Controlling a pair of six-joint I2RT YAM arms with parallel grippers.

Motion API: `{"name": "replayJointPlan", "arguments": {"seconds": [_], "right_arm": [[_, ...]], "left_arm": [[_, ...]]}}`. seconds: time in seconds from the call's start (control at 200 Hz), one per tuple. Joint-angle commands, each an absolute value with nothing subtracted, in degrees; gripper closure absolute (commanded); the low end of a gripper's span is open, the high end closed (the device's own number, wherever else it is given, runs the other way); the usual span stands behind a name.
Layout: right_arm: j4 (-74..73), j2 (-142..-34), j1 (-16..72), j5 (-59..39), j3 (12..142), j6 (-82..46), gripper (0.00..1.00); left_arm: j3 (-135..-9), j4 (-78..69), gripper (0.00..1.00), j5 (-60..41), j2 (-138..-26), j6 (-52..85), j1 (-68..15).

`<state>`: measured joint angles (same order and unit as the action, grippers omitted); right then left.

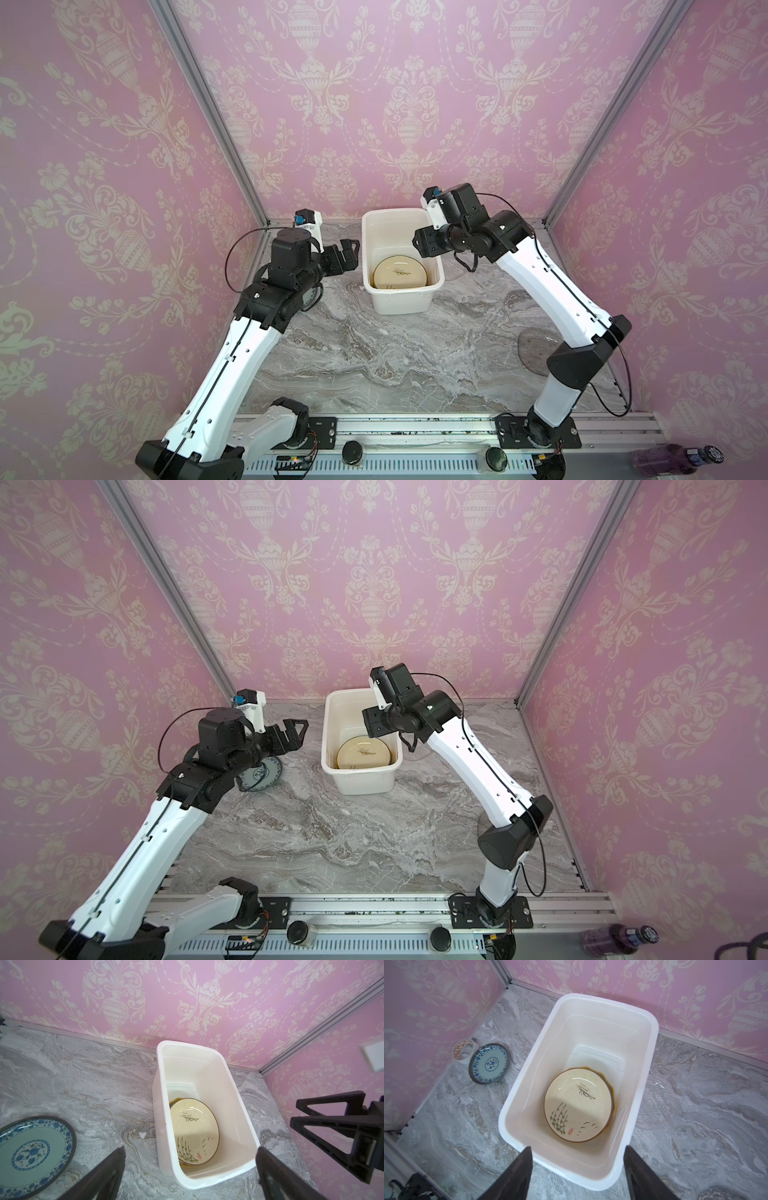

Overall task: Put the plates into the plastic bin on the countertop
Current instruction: 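Raise the right gripper out of the bin while the left gripper draws back, then move the right gripper toward the table front while the left nears the floral plate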

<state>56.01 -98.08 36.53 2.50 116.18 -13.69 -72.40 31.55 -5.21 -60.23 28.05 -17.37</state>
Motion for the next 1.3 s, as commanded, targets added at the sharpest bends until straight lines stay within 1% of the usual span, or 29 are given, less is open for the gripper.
{"name": "replayJointPlan", "arguments": {"seconds": [0.0, 0.15, 0.305, 0.485, 0.515, 0.605, 0.69, 0.781, 0.891, 1.086, 1.296], "right_arm": [[51.96, -91.66, 36.91, -5.22, 108.06, -19.49, 0.32], [39.21, -79.21, 36.89, -13.34, 92.12, -27.44, 0.33], [27.05, -69.38, 36.85, -16.78, 78.02, -39.16, 0.34], [16.25, -62.64, 37.71, -17.04, 67.80, -50.17, 0.36], [14.45, -61.70, 38.22, -16.71, 64.53, -51.36, 0.37], [8.80, -59.75, 41.34, -14.64, 60.33, -52.99, 0.36], [7.68, -60.09, 45.42, -12.97, 58.96, -51.39, 0.36], [8.13, -62.03, 49.64, -11.31, 59.15, -49.67, 0.36], [9.92, -65.07, 55.25, -9.46, 60.83, -43.82, 0.36], [20.83, -71.34, 63.87, -3.03, 69.69, -25.35, 0.35], [25.70, -74.99, 68.29, 2.50, 72.30, -13.44, 0.35]], "left_arm": [[-73.74, 40.86, 0.01, -2.95, -56.61, 32.59, -17.01], [-74.18, 50.13, 0.01, -0.96, -52.22, 36.38, -16.97], [-73.42, 59.20, 0.01, 1.85, -48.93, 40.81, -16.96], [-69.78, 63.65, 0.01, 4.46, -48.49, 47.28, -16.58], [-68.82, 63.65, 0.01, 4.46, -48.69, 48.67, -16.35], [-65.80, 61.95, 0.01, 3.89, -49.27, 52.59, -14.78], [-62.81, 59.56, 0.01, 2.11, -49.62, 56.43, -11.55], [-59.53, 56.94, 0.04, -2.10, -49.81, 60.47, -6.05], [-55.46, 53.03, 0.05, -6.25, -50.03, 63.75, -1.12], [-50.85, 50.56, 0.05, -5.85, -51.07, 68.11, 3.08], [-49.40, 47.42, 0.06, -2.38, -55.37, 69.14, 5.15]]}}
